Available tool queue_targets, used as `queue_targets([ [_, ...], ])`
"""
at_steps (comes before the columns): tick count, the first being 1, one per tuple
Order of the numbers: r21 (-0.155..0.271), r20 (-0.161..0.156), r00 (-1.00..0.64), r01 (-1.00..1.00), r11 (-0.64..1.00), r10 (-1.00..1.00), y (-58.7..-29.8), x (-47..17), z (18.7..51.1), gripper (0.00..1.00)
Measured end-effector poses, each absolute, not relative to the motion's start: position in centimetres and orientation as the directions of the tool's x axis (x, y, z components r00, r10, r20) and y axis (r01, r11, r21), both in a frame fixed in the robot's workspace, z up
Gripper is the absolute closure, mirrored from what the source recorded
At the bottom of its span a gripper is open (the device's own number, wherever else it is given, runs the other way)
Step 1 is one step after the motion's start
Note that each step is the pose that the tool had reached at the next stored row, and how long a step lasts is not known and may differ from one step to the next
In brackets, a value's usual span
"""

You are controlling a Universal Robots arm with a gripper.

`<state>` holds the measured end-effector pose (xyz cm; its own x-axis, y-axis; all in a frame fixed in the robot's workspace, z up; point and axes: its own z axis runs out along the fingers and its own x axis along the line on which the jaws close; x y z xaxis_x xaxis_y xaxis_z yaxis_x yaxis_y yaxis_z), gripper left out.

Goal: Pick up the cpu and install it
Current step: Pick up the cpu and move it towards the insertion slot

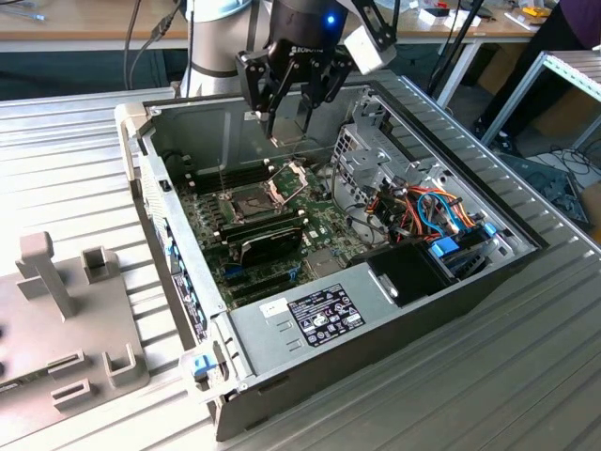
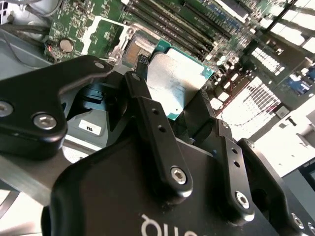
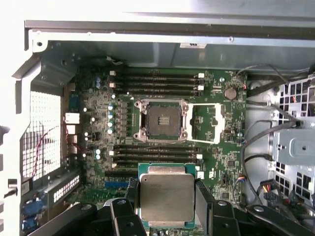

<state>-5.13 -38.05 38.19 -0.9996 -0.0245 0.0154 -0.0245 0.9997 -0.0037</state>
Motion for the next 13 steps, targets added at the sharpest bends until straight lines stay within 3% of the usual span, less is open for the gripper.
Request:
queue_targets([
  [13, -0.004, 0.015, -1.0, -0.025, 1.0, -0.024, -35.5, -5.1, 37.7, 0.45],
])
